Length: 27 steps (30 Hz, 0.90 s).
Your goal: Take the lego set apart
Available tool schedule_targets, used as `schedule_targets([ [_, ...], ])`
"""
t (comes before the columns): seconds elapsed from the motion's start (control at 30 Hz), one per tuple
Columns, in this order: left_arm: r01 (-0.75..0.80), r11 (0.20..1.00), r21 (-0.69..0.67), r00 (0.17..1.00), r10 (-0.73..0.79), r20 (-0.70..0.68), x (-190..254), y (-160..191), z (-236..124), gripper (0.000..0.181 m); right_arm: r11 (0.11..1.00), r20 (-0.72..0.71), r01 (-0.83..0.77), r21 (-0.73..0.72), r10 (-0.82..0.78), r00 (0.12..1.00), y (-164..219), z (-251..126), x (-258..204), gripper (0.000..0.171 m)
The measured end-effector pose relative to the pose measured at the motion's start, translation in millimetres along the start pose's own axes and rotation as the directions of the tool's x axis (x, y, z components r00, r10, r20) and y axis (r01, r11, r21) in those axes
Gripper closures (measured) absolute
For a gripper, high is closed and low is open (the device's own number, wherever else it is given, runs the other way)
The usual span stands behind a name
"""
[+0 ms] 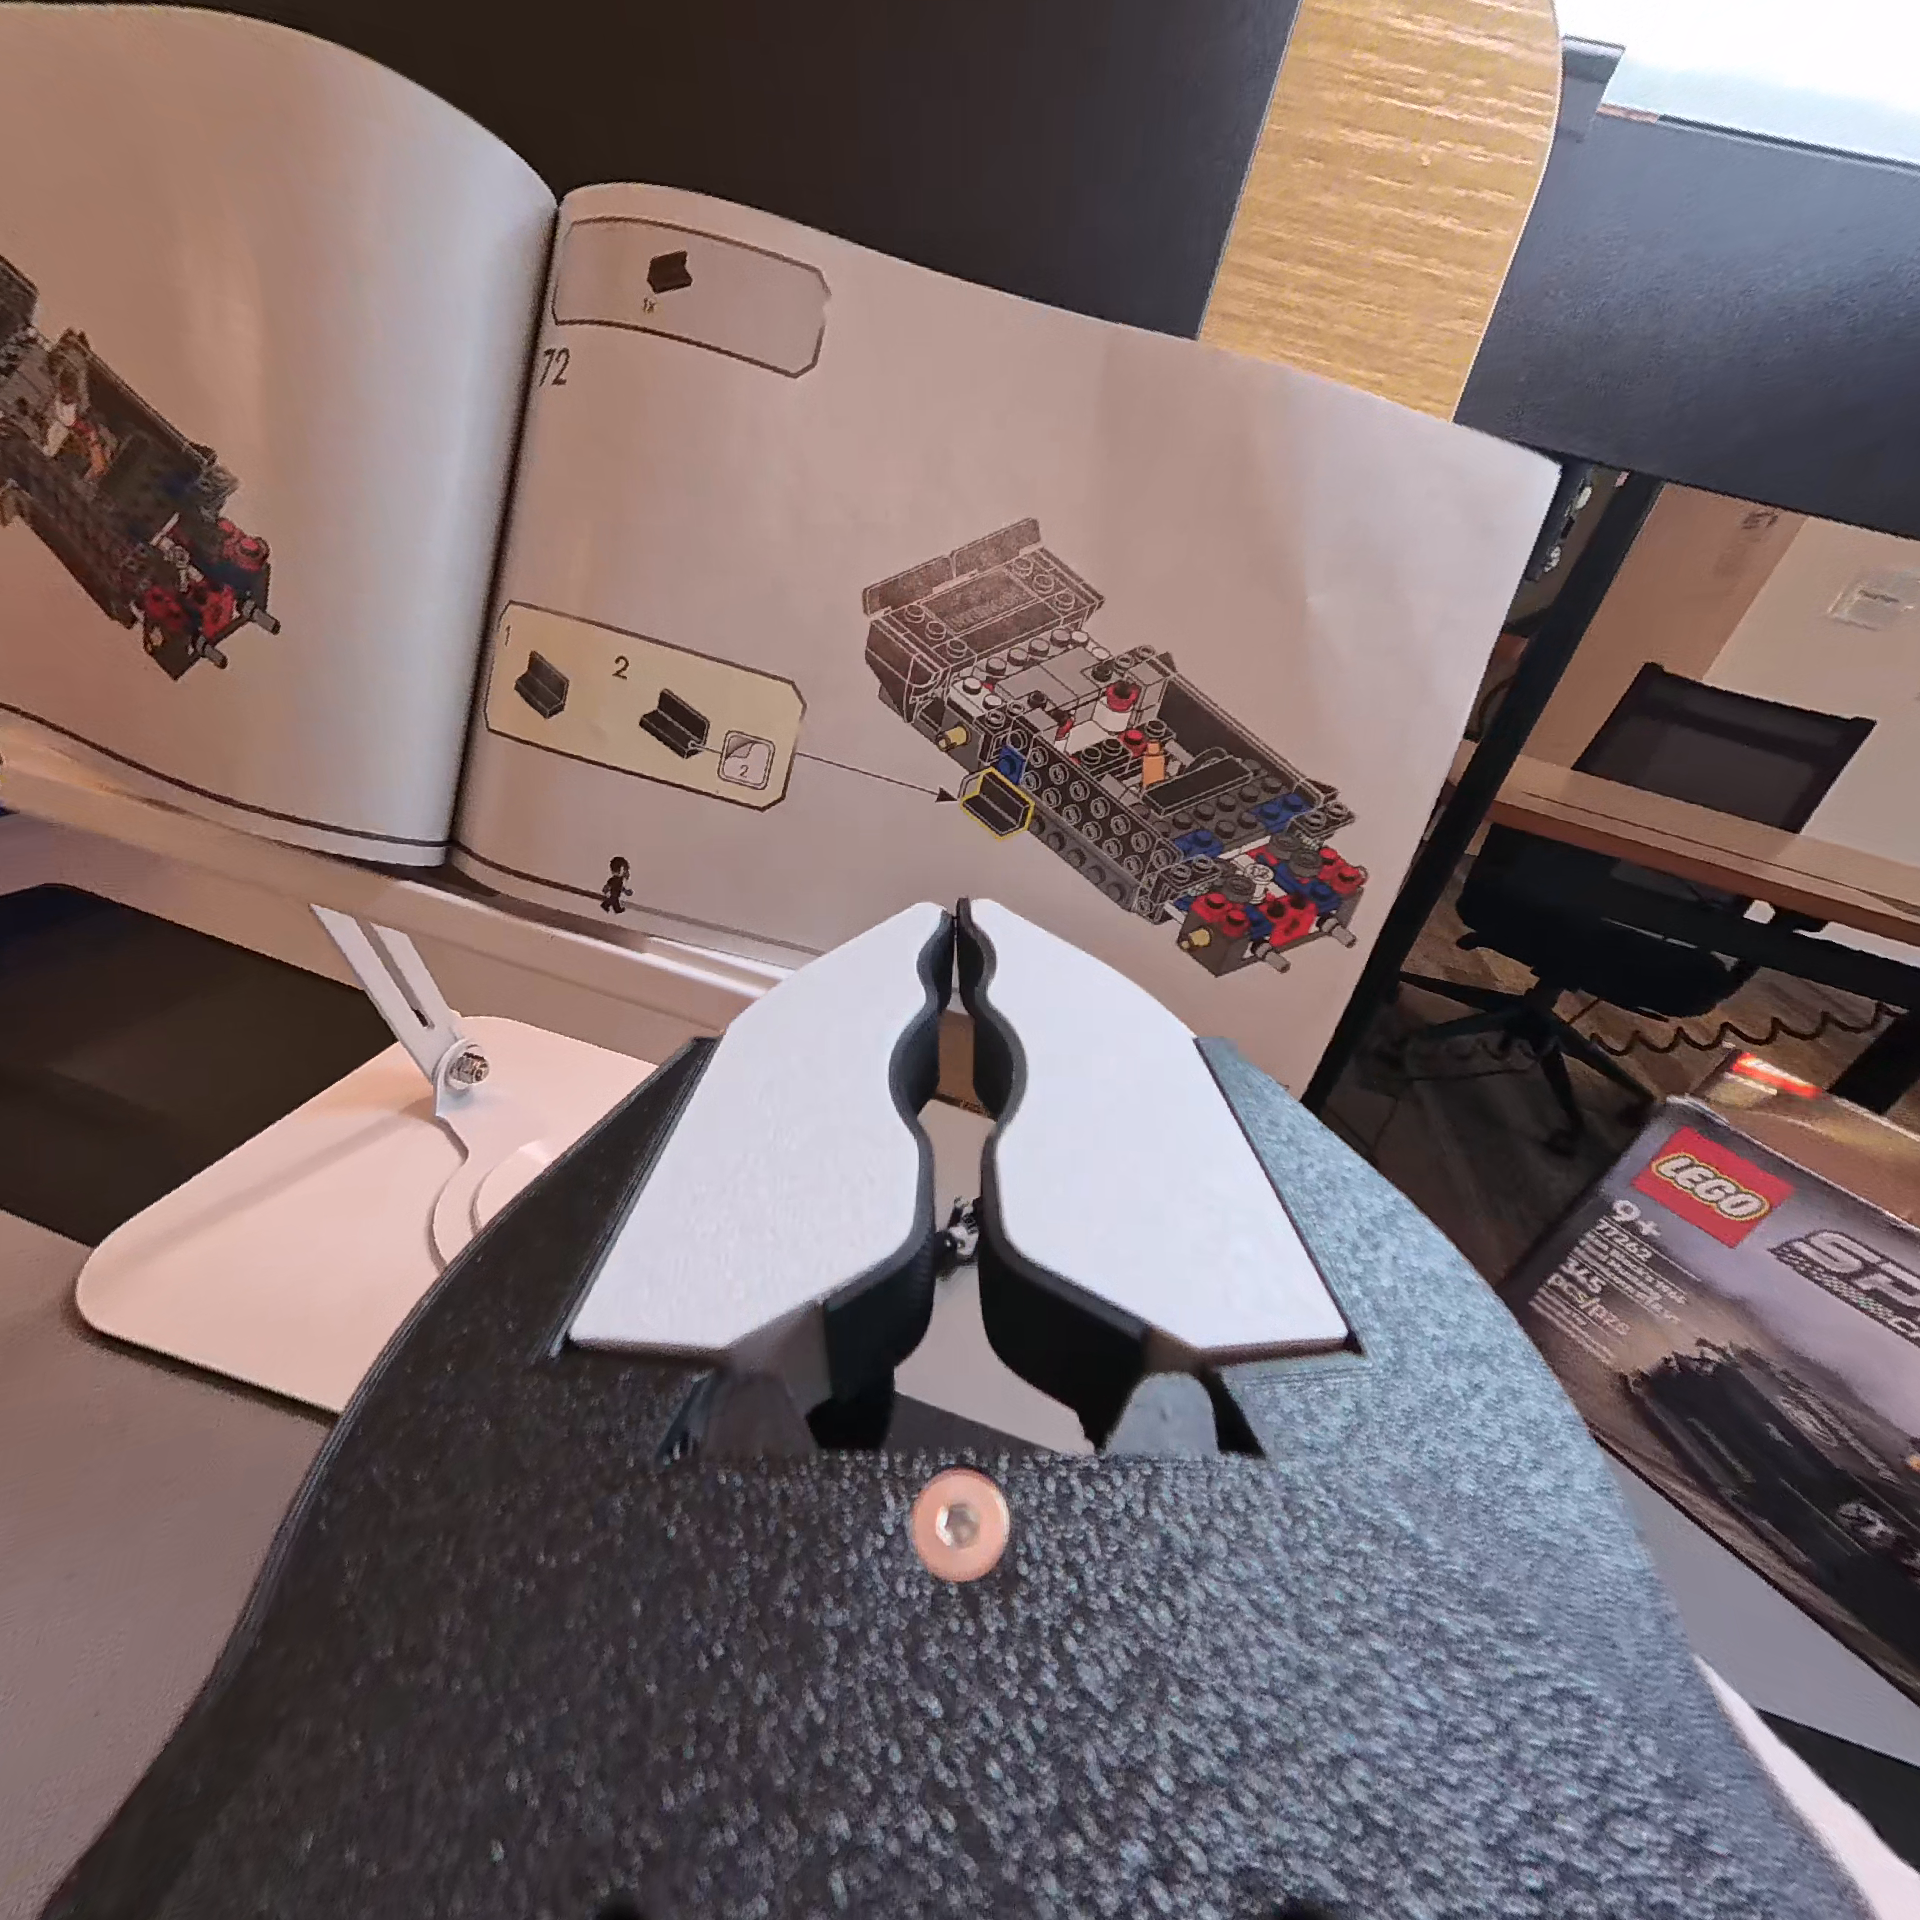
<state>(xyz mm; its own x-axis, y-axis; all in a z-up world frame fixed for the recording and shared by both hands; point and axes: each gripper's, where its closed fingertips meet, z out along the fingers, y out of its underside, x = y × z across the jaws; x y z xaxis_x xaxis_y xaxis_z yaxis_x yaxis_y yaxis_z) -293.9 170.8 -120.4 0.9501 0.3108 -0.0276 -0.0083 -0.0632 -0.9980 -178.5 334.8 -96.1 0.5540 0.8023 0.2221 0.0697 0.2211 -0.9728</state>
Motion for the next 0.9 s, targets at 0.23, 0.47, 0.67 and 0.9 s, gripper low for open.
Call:
schedule_targets([
  [0.23, -0.045, 0.999, -0.003, 0.999, 0.045, 0.012, 1.9, 5.7, 2.1, 0.133, 1.0, 0.021, -0.023, 0.018, 0.023, 1.0, 2.3, -4.8, -1.7, 0.17],
  [0.47, -0.094, 0.993, 0.07, 0.988, 0.084, 0.129, -14.6, -8.1, -9.6, 0.155, 0.998, 0.042, -0.044, 0.054, 0.042, 0.998, -3.9, -10.5, -6.3, 0.17],
  [0.67, -0.112, 0.989, 0.101, 0.989, 0.101, 0.112, -14.0, -14.4, -15.9, 0.181, 0.995, 0.076, -0.047, 0.086, 0.04, 0.996, -13.3, -13.0, -23.9, 0.169],
  [0.9, -0.098, 0.991, 0.09, 0.99, 0.088, 0.109, -15.7, -11.0, -13.8, 0.181, 0.989, 0.158, 0.113, 0.098, -0.128, 0.979, -37.0, 1.7, -91.6, 0.116],
])
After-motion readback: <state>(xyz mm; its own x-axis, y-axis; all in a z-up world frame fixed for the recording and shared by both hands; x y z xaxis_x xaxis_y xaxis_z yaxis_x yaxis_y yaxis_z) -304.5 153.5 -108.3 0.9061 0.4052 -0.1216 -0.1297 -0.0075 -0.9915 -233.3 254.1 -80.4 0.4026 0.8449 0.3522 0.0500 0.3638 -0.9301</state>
